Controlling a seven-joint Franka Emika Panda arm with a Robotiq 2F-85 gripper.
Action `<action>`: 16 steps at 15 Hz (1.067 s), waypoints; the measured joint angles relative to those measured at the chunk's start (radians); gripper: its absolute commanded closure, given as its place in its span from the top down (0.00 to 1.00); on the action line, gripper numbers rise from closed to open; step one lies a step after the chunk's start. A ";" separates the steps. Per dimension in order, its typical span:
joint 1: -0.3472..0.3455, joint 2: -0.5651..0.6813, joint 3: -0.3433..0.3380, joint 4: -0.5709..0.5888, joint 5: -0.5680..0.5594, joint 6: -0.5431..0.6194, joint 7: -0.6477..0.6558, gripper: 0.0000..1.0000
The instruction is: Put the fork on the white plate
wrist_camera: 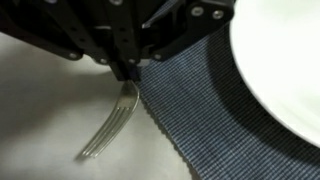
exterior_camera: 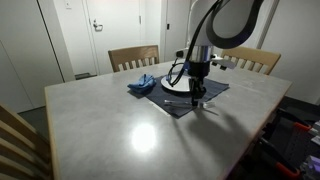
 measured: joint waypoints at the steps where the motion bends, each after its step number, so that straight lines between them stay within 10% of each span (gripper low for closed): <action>1: 0.000 -0.002 -0.007 0.003 0.000 -0.005 0.000 0.02; 16: -0.013 -0.002 -0.079 0.158 -0.001 -0.111 -0.024 0.02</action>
